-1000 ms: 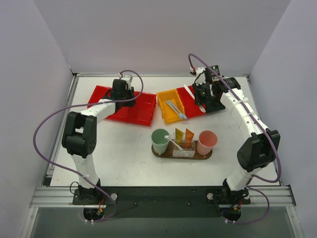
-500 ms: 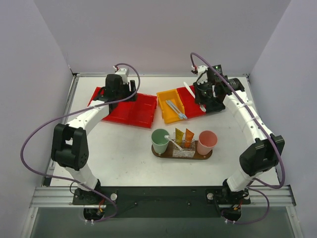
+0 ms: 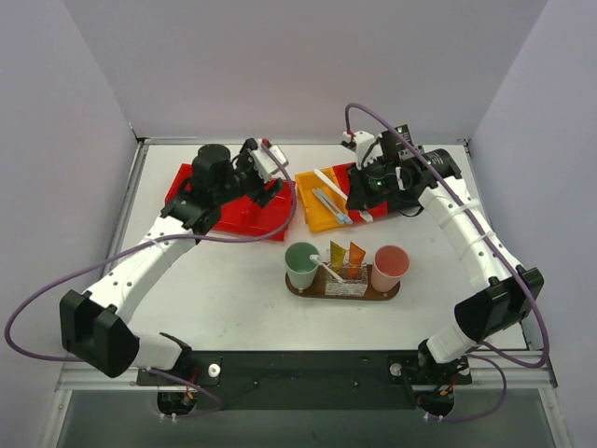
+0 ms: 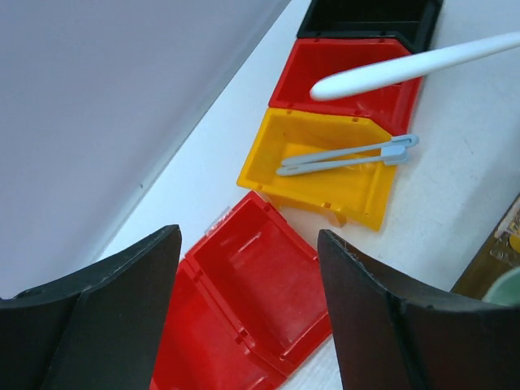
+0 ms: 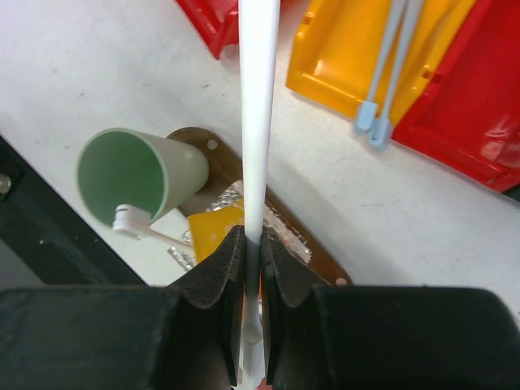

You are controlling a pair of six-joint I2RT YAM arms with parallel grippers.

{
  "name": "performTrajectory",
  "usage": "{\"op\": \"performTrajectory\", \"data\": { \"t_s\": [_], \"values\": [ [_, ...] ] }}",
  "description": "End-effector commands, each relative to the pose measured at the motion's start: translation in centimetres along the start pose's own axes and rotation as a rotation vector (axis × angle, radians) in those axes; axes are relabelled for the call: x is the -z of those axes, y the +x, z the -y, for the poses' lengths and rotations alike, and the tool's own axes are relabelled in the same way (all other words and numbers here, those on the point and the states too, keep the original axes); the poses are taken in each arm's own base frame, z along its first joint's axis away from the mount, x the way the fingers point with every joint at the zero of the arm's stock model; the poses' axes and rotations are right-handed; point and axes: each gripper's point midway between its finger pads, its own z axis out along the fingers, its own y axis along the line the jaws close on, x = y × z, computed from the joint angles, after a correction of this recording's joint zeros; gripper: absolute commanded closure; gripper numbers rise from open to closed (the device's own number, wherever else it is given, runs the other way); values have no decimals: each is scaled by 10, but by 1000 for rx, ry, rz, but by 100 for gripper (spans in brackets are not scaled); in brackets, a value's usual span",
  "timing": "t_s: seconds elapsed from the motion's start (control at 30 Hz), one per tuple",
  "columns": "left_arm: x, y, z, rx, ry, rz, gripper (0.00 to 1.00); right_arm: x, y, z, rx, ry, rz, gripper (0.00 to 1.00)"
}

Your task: Prepare toiletry sets of a toothbrush and toothpaste on the tray

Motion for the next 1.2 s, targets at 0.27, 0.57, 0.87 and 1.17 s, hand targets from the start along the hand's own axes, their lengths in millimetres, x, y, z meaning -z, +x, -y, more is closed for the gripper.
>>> {"op": "performTrajectory", "data": {
  "t_s": [0.27,0.57,0.87,1.17],
  "values": [
    [36,-55,87,-655,246,39,20,31,-7,-77,81,-283,8,100],
    [22,-55,108,-803,233,-15,20,27,-8,-96,60,-376,-14,100],
    [-1,-52,107,-887,135,-42,28,31,1,-106,53,-433,-24,100],
    [0,-62,99,-891,63,-30,52,32,10,-107,48,-438,-39,100]
  ]
}}
